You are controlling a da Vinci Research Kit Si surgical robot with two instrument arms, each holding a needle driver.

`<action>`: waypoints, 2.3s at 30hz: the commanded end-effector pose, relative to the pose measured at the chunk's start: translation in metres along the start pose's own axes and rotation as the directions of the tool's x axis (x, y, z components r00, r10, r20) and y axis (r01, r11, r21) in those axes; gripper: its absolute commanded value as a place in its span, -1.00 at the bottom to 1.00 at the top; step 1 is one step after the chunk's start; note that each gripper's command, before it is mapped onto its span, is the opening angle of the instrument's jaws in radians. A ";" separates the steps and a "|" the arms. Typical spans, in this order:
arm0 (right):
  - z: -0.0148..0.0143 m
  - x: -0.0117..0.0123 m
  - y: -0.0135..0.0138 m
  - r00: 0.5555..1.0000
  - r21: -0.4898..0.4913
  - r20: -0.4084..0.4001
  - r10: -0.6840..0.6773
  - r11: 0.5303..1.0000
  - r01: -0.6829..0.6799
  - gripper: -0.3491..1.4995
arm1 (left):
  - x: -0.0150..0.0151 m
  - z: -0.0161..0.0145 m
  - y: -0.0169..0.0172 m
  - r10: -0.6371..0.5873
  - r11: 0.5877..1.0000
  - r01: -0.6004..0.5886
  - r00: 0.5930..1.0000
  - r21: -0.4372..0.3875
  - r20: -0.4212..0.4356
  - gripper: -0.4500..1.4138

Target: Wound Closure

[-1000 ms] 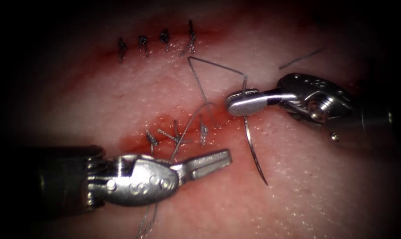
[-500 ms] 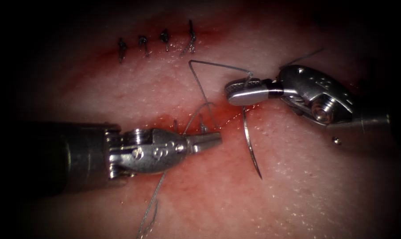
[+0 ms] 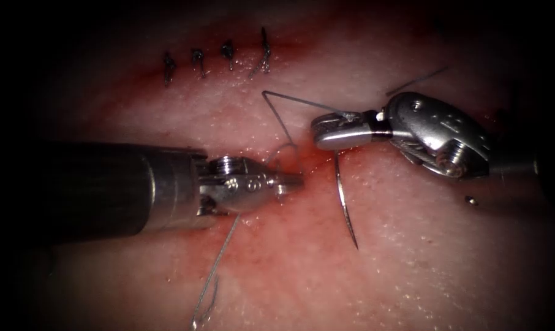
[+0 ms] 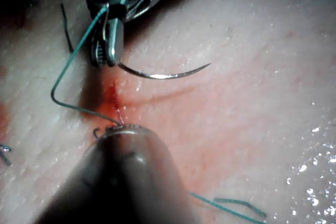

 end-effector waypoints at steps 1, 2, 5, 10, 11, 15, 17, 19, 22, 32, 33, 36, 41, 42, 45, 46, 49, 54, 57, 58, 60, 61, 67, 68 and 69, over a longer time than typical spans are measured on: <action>0.0005 -0.0009 0.0000 1.000 0.000 -0.003 -0.014 1.000 0.014 -1.00 | -0.0001 0.0010 0.0001 -0.003 1.000 0.003 1.000 -0.003 0.003 -1.00; 0.0006 -0.0009 0.0000 1.000 -0.001 -0.003 -0.026 1.000 0.026 -1.00 | -0.0002 0.0012 -0.0002 -0.006 1.000 0.006 1.000 -0.006 0.008 -1.00; 0.0007 -0.0009 0.0002 0.998 0.004 -0.012 -0.062 0.998 0.062 -1.00 | -0.0005 0.0013 -0.0011 -0.016 1.000 0.016 1.000 -0.006 0.008 -1.00; 0.0010 -0.0015 0.0007 0.989 0.004 -0.030 -0.146 0.989 0.146 -1.00 | -0.0010 0.0016 -0.0025 -0.022 1.000 0.023 0.999 -0.010 0.032 -1.00; 0.0010 -0.0016 0.0008 0.987 0.005 -0.026 -0.157 0.988 0.157 -1.00 | -0.0011 0.0018 -0.0026 -0.026 1.000 0.027 0.999 -0.011 0.041 -1.00; 0.0015 -0.0023 0.0012 0.979 0.000 -0.011 -0.203 0.979 0.203 -1.00 | -0.0014 0.0026 -0.0024 -0.026 0.999 0.029 0.996 -0.040 0.085 -1.00; 0.0019 -0.0023 0.0015 0.972 -0.004 -0.005 -0.233 0.972 0.233 -1.00 | -0.0015 0.0030 -0.0021 -0.032 0.997 0.038 0.995 -0.063 0.098 -1.00; 0.0024 -0.0023 0.0019 0.961 0.002 -0.001 -0.278 0.961 0.278 -1.00 | -0.0017 0.0033 -0.0018 -0.029 0.995 0.040 0.992 -0.091 0.121 -1.00; 0.0032 -0.0023 0.0025 0.938 0.002 -0.004 -0.347 0.938 0.347 -1.00 | -0.0019 0.0034 -0.0016 -0.022 0.992 0.043 0.985 -0.122 0.168 -1.00; 0.0039 -0.0022 0.0032 0.885 -0.014 -0.038 -0.464 0.886 0.464 -1.00 | -0.0026 0.0039 0.0001 -0.026 0.965 0.090 0.967 -0.247 0.254 -0.86; 0.0039 -0.0022 0.0032 0.885 -0.014 -0.038 -0.464 0.886 0.464 -1.00 | -0.0025 0.0039 0.0001 -0.023 0.965 0.088 0.967 -0.249 0.253 -0.87; 0.0042 -0.0024 0.0030 0.877 -0.020 -0.047 -0.479 0.878 0.479 -1.00 | -0.0025 0.0039 0.0002 -0.028 0.964 0.093 0.967 -0.250 0.254 -0.80; 0.0044 -0.0030 0.0028 0.864 -0.024 -0.061 -0.500 0.866 0.499 -1.00 | -0.0025 0.0038 0.0001 -0.035 0.963 0.100 0.967 -0.252 0.252 -0.68; 0.0045 -0.0031 0.0027 0.863 -0.025 -0.062 -0.502 0.865 0.501 -1.00 | -0.0025 0.0037 0.0000 -0.035 0.963 0.100 0.968 -0.252 0.249 -0.64; 0.0047 -0.0037 0.0025 0.859 -0.026 -0.068 -0.507 0.862 0.507 -1.00 | -0.0024 0.0036 -0.0001 -0.049 0.963 0.108 0.971 -0.248 0.235 -0.60; 0.0048 -0.0039 0.0024 0.857 -0.028 -0.070 -0.510 0.860 0.509 -1.00 | -0.0024 0.0035 -0.0001 -0.049 0.963 0.107 0.972 -0.247 0.229 -0.60; 0.0050 -0.0041 0.0022 0.858 -0.022 -0.071 -0.509 0.861 0.508 -1.00 | -0.0025 0.0035 0.0000 -0.050 0.962 0.108 0.972 -0.249 0.229 -0.58; 0.0049 -0.0042 0.0022 0.858 -0.012 -0.070 -0.509 0.860 0.510 -1.00 | -0.0026 0.0034 0.0003 -0.051 0.962 0.108 0.973 -0.250 0.224 -0.44; 0.0048 -0.0044 0.0022 0.855 -0.010 -0.073 -0.513 0.858 0.514 -1.00 | -0.0025 0.0035 0.0004 -0.051 0.962 0.107 0.974 -0.249 0.221 -0.28; 0.0048 -0.0045 0.0022 0.854 -0.010 -0.074 -0.514 0.857 0.515 -1.00 | -0.0025 0.0035 0.0005 -0.057 0.962 0.113 0.974 -0.248 0.220 -0.26; 0.0048 -0.0047 0.0022 0.855 -0.004 -0.073 -0.513 0.857 0.514 -1.00 | -0.0025 0.0035 0.0005 -0.063 0.962 0.118 0.973 -0.247 0.221 -0.17; 0.0048 -0.0048 0.0023 0.855 -0.007 -0.073 -0.513 0.858 0.514 -1.00 | -0.0025 0.0035 0.0005 -0.062 0.962 0.118 0.973 -0.247 0.221 -0.13; 0.0046 -0.0049 0.0024 0.855 -0.009 -0.072 -0.514 0.857 0.515 -1.00 | -0.0027 0.0038 0.0009 -0.071 0.963 0.124 0.973 -0.241 0.220 0.05; 0.0046 -0.0049 0.0024 0.855 -0.009 -0.072 -0.514 0.857 0.515 -1.00 | -0.0028 0.0039 0.0010 -0.070 0.963 0.124 0.973 -0.240 0.220 0.06; 0.0046 -0.0049 0.0024 0.855 -0.009 -0.072 -0.514 0.857 0.515 -1.00 | -0.0028 0.0040 0.0010 -0.070 0.963 0.123 0.973 -0.239 0.220 0.08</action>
